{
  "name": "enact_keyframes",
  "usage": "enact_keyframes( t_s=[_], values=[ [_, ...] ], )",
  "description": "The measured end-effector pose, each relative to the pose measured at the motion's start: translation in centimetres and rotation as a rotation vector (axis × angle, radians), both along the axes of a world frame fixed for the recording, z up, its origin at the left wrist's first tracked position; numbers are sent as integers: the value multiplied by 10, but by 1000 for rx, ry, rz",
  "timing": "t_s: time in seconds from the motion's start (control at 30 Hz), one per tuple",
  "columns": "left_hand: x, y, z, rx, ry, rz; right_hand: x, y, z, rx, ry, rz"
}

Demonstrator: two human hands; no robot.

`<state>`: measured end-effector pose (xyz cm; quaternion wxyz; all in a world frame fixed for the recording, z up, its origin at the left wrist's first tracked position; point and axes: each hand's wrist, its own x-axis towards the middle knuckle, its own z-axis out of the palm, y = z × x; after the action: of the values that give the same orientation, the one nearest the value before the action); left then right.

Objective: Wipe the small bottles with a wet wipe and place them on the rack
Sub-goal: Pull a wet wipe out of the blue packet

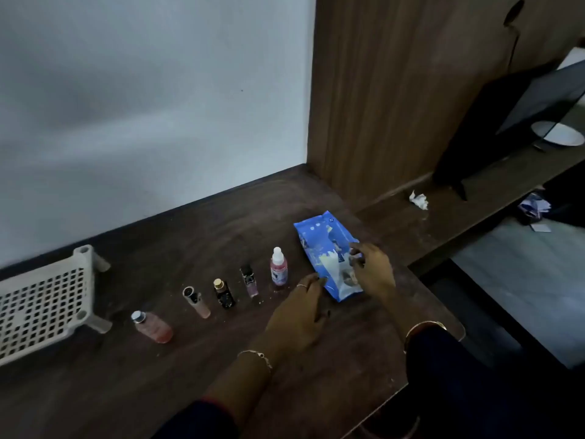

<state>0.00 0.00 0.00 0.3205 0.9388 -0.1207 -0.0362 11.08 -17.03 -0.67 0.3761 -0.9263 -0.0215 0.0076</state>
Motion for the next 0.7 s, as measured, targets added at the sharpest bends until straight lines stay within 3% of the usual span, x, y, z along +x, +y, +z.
enact_keyframes(
  t_s=[0.17,0.37,0.7],
  values=[
    [19,-3,-12,98,36,-72,14,5,-4,-104,56,131],
    [29,-3,-17,89,30,-83,27,15,-7,-33,81,19],
    [31,0,-21,80,54,-93,27,30,-8,-131,152,91]
  ],
)
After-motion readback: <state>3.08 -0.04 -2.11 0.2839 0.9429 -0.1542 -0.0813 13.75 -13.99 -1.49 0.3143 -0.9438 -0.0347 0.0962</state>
